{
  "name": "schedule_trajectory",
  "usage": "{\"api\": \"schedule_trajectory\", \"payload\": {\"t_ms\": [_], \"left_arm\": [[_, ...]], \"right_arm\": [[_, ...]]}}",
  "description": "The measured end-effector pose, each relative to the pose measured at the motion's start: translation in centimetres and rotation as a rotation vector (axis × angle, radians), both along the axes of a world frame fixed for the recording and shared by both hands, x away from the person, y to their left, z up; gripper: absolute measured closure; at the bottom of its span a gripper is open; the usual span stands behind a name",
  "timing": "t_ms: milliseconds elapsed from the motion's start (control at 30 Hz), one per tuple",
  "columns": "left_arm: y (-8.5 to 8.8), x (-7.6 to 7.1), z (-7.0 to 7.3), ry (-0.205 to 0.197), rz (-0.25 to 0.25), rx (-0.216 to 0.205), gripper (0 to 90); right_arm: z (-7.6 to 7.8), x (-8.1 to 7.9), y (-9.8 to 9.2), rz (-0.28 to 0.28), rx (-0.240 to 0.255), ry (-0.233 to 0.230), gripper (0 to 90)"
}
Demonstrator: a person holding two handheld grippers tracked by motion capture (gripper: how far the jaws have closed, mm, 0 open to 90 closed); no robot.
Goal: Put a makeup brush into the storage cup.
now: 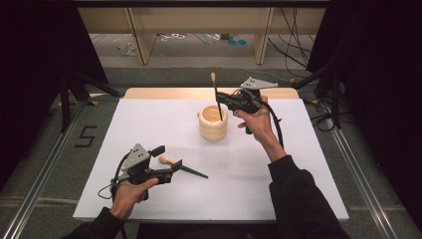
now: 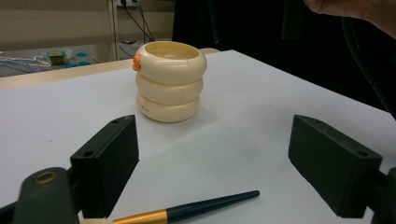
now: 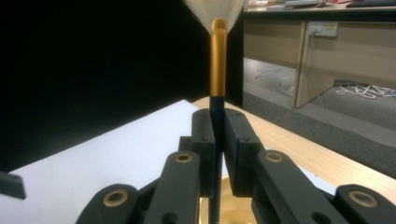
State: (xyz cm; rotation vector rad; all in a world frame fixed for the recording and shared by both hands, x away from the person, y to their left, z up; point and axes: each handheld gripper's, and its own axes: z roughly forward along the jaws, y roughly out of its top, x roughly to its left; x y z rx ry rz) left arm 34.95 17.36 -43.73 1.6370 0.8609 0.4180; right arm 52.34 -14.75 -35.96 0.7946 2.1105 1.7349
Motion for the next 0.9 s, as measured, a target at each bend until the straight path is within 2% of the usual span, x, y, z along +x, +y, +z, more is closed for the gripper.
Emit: {"api": "schedule_trajectory", "payload": {"t_ms": [167,300,333,367,467,500,533,567,600,633,667,700,767,800,833,900], "left_arm": [[0.0,0.1,0.0,-0.010,-0.001,0.007,15.8],[0.0,0.2,0.0,-0.015,-0.007,0.019,15.8],[0.2,0.3,0.0,-0.040,-0.004,0.039,15.8],[0.3,0.4,0.1,-0.047,-0.002,0.049,15.8],[0.1,0.3,0.0,-0.033,0.000,0.027,15.8],[0.1,0.3,0.0,-0.029,-0.002,0.026,15.8],[0.1,0.3,0.0,-0.026,-0.002,0.024,15.8],[0.9,1.2,0.3,-0.157,-0.043,0.147,15.8],[1.0,1.3,0.3,-0.165,-0.060,0.158,15.8],[1.0,1.3,0.3,-0.162,-0.064,0.152,15.8],[0.1,0.2,0.0,-0.026,-0.006,0.014,15.8],[0.1,0.3,0.0,-0.030,-0.008,0.019,15.8],[0.1,0.3,0.0,-0.034,-0.010,0.022,15.8],[0.1,0.3,0.0,-0.035,-0.013,0.022,15.8],[0.1,0.3,0.0,-0.035,-0.014,0.025,15.8],[0.1,0.3,0.0,-0.035,-0.015,0.026,15.8]], "right_arm": [[-0.4,0.6,0.0,-0.026,0.025,-0.017,83.2],[-0.6,1.1,0.2,-0.031,0.040,-0.009,83.3],[-0.7,1.2,0.3,-0.033,0.038,-0.015,83.2],[-0.8,1.6,0.5,-0.038,0.042,-0.037,83.2],[-0.7,1.6,0.9,-0.032,0.044,-0.024,83.2],[-0.6,1.8,1.4,-0.030,0.042,-0.050,83.2],[-0.6,1.8,1.4,-0.030,0.042,-0.050,83.2],[-0.7,1.8,1.6,-0.029,0.044,-0.032,83.2],[-1.0,2.0,1.9,-0.035,0.040,-0.030,83.2],[-1.0,2.0,1.9,-0.035,0.040,-0.030,83.2],[-1.2,2.1,1.9,-0.034,0.029,-0.032,83.2],[-1.4,2.2,1.9,-0.036,0.021,-0.041,83.2],[-1.6,2.4,1.9,-0.047,0.021,-0.030,83.2],[-1.7,2.5,1.8,-0.049,0.020,-0.050,83.2],[-1.7,2.4,1.8,-0.050,0.014,-0.022,83.2],[-1.9,2.6,1.7,-0.053,0.020,-0.036,83.2]]}}
